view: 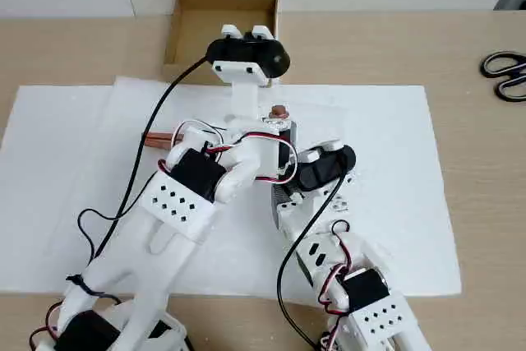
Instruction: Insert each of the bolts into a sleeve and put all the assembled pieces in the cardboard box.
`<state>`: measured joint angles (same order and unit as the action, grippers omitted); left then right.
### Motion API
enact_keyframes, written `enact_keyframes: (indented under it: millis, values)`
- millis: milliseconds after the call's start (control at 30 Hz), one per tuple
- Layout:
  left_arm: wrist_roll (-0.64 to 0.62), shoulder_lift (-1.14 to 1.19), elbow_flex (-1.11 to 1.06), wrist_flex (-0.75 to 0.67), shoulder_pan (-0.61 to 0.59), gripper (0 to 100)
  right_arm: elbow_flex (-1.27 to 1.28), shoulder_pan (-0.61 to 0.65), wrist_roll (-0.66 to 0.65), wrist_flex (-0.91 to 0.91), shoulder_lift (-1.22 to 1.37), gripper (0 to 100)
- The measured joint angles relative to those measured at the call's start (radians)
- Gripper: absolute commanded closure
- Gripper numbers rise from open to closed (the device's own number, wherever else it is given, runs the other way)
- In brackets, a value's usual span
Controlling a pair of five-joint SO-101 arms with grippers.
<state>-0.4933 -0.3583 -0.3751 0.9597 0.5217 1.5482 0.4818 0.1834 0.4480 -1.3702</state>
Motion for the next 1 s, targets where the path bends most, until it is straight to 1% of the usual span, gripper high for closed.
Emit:
enact_keyframes:
  millis: [1000]
  values:
    - [0.0,-0.002,-0.002,-0.006,0.0,99,0.0,0.017,0.003,0.005,0.0,99.5]
